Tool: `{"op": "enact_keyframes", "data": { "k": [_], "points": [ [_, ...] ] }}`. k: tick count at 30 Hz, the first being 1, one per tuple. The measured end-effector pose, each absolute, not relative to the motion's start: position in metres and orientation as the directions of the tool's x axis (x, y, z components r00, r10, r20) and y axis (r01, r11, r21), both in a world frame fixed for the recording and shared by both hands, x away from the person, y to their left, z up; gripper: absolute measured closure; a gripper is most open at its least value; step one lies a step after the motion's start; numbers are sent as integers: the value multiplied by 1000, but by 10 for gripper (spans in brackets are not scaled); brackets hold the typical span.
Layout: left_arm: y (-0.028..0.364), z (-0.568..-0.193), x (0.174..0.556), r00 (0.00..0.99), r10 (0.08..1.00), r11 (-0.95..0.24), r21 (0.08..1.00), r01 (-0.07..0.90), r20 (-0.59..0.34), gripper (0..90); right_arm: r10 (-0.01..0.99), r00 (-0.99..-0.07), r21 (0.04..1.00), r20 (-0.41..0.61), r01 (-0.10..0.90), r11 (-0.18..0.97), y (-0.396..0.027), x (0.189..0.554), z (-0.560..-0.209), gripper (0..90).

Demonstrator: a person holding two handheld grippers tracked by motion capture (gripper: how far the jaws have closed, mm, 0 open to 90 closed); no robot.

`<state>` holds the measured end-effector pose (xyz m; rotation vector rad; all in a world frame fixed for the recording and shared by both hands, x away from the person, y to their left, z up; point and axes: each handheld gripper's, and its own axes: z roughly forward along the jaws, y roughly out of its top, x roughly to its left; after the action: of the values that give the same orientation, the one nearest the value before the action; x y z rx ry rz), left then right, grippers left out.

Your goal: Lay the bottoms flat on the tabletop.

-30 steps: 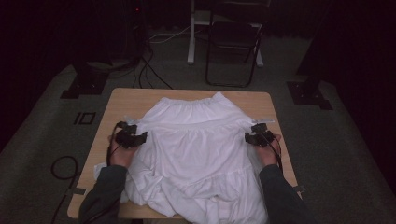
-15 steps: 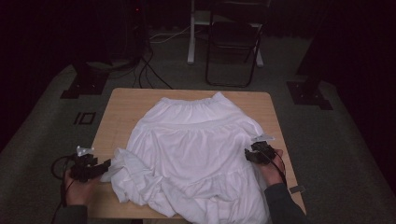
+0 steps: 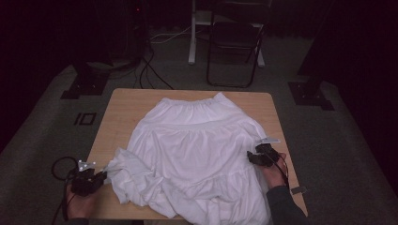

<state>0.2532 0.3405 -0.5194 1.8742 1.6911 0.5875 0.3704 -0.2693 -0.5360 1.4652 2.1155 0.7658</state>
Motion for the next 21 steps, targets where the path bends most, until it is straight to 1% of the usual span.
{"op": "enact_keyframes", "data": {
  "k": [3,6,10,12,13,14,16,17,19,20,21],
  "points": [
    [360,-514,242,66,998,-32,666,746,-25,885,944,-328,673,-39,689,268,-272,371,-537,430],
    [386,-510,229,-19,1000,28,685,728,-20,888,947,-321,674,-31,693,257,-273,372,-537,431],
    [419,-507,207,-159,987,123,723,680,-18,891,948,-316,674,-29,694,252,-274,373,-537,433],
    [437,-508,196,-264,965,185,737,650,-10,891,949,-313,675,-25,695,247,-275,374,-537,435],
    [444,-509,192,-311,950,227,740,633,-25,891,950,-311,675,-23,696,244,-276,374,-538,435],
    [450,-511,189,-338,941,250,737,628,-32,891,950,-311,675,-21,696,242,-276,374,-538,435],
    [456,-516,189,-383,924,274,723,634,-14,877,950,-310,675,-20,697,242,-276,374,-538,435],
    [457,-518,191,-387,922,280,711,645,-12,848,950,-310,676,-20,697,242,-276,374,-538,435],
    [453,-517,196,-366,931,263,719,643,-13,699,950,-311,675,-19,697,242,-276,374,-538,434],
    [450,-514,199,-349,937,250,727,640,-15,641,950,-311,676,-15,697,239,-276,374,-538,435],
    [445,-512,203,-333,943,242,737,631,-25,620,950,-311,676,-13,698,237,-277,374,-538,435]
  ]
}}
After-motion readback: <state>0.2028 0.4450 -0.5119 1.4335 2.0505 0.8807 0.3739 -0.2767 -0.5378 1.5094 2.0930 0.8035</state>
